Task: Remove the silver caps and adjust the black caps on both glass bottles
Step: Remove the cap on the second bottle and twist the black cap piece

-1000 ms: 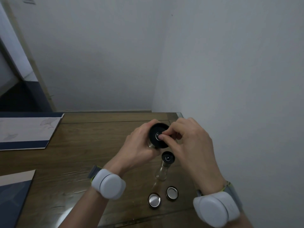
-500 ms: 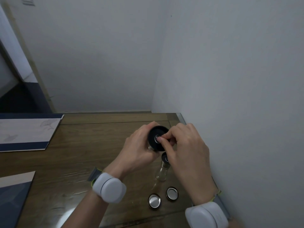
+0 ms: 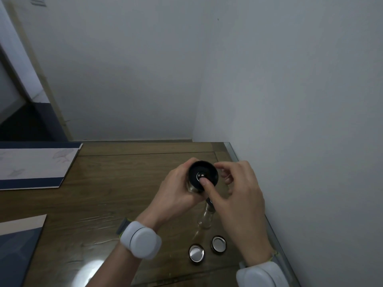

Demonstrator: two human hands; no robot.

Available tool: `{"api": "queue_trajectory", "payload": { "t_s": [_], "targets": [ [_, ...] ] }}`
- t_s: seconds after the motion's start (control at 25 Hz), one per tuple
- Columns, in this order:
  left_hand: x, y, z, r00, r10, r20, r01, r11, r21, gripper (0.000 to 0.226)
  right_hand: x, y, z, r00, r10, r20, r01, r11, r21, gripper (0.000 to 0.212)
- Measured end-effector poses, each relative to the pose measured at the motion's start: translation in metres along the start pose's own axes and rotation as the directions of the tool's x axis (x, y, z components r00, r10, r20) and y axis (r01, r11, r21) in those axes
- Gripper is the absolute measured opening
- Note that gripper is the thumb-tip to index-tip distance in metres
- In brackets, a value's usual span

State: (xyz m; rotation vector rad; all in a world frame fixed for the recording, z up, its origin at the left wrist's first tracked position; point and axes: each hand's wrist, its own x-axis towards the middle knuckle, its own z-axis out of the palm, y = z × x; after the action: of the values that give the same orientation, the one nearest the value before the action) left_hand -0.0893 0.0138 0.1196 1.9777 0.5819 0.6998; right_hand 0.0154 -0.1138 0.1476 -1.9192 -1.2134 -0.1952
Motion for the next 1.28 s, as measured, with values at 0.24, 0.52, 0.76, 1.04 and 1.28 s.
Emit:
{"api": "queue_trajectory", "payload": {
  "t_s": [0.24, 0.52, 0.76, 1.04, 1.28],
  "targets": [
    [-0.002, -0.029, 0.01, 0.998, -0.016, -0.068, 0.013, 0.999, -0.049, 0.053, -0.003, 0.012, 0.02, 0.975, 0.072, 0.212, -0.09, 0.993, 0.079, 0.061],
    [-0.017, -0.073, 0.024, 0.99, -0.104, -0.1, 0.117, 0.985, 0.129, 0.057, -0.012, 0.037, 0.053, 0.939, 0.143, 0.312, -0.17, 0.983, 0.062, 0.06],
    [-0.036, -0.11, 0.037, 0.956, -0.259, -0.14, 0.275, 0.956, 0.104, 0.059, -0.031, 0.057, 0.087, 0.881, 0.176, 0.44, -0.245, 0.964, 0.104, 0.059],
    [-0.043, -0.142, 0.059, 0.888, -0.398, -0.23, 0.412, 0.911, 0.014, 0.055, -0.037, 0.079, 0.119, 0.835, 0.218, 0.506, -0.357, 0.914, 0.194, 0.055],
    [-0.043, -0.159, 0.077, 0.85, -0.472, -0.233, 0.486, 0.874, 0.004, 0.052, -0.045, 0.1, 0.14, 0.808, 0.247, 0.535, -0.399, 0.897, 0.189, 0.056]
  ]
}}
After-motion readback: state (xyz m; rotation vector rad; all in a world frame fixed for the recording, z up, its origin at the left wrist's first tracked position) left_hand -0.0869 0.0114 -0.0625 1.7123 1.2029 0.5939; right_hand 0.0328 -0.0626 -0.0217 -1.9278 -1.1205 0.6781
